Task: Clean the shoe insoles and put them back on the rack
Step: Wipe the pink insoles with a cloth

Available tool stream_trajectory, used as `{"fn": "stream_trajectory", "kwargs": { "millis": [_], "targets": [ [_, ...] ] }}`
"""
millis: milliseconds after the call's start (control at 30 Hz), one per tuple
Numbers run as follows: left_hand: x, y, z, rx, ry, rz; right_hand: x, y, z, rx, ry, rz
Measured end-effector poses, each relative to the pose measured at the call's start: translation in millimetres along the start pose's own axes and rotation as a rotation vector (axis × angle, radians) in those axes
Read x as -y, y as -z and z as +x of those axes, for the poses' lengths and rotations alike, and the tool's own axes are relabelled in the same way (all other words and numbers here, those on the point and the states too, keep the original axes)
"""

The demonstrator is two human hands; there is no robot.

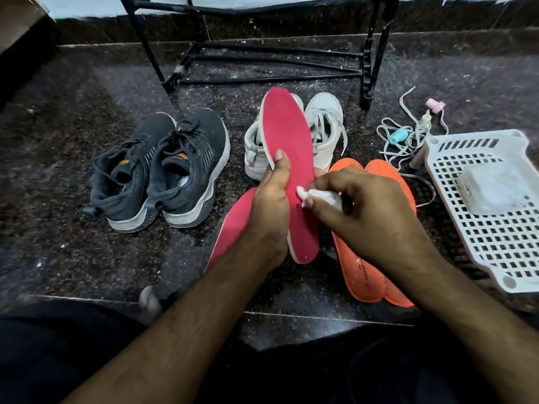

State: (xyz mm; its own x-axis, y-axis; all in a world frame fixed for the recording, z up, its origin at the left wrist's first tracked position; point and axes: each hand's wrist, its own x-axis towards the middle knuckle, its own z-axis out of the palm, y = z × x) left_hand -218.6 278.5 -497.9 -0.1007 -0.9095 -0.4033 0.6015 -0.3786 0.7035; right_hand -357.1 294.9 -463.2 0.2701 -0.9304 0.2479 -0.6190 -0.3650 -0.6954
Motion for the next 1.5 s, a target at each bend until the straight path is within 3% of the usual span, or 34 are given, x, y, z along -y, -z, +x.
{"fn": "stream_trajectory", "kwargs": {
  "millis": [67,267,433,500,633,800,967,1067,1133,1300,1500],
  "targets": [
    [2.2,-0.2,-0.7,0.001,-0.009,-0.043,-0.4,-4.3,2.7,-0.014,0.014,-0.043],
    [0.8,10.2,5.0,-0.011,0.001,0.053,6.0,-1.6,-4.2,0.308,0.065,0.014],
    [6.1,10.8,10.7,-0.015,-0.024,0.010,0.1,1.0,-1.2,-0.007,-0.051,0.052],
    [6.6,12.1,12.5,0.004,-0.003,-0.011,0.3,-1.0,1.1,-0.044,-0.104,0.069],
    [7.2,15.0,13.2,-0.047,-0.048,0.049,2.2,-10.0,0.2,0.038,-0.129,0.124],
    [2.1,15.9,10.1,0.009,-0.026,0.103,4.9,-5.6,-2.3,0.327,-0.228,0.344],
    [5.0,9.8,9.0,0.022,-0.035,-0.003,-1.1,-5.0,0.2,0.004,-0.214,0.211],
    [3.7,13.8,10.0,0.002,-0.043,0.047,0.6,-9.0,-0.1,0.207,-0.209,0.315],
    [5.2,16.7,11.5,0.001,-0.040,0.080,-0.2,-7.0,-1.2,0.292,-0.192,0.251],
    [8.4,13.3,13.4,0.016,-0.037,0.011,-4.2,1.9,2.3,0.035,-0.135,0.109],
    [6.4,10.6,8.0,0.009,-0.036,0.042,-6.9,-0.8,1.1,0.188,-0.139,-0.001]
  ]
}}
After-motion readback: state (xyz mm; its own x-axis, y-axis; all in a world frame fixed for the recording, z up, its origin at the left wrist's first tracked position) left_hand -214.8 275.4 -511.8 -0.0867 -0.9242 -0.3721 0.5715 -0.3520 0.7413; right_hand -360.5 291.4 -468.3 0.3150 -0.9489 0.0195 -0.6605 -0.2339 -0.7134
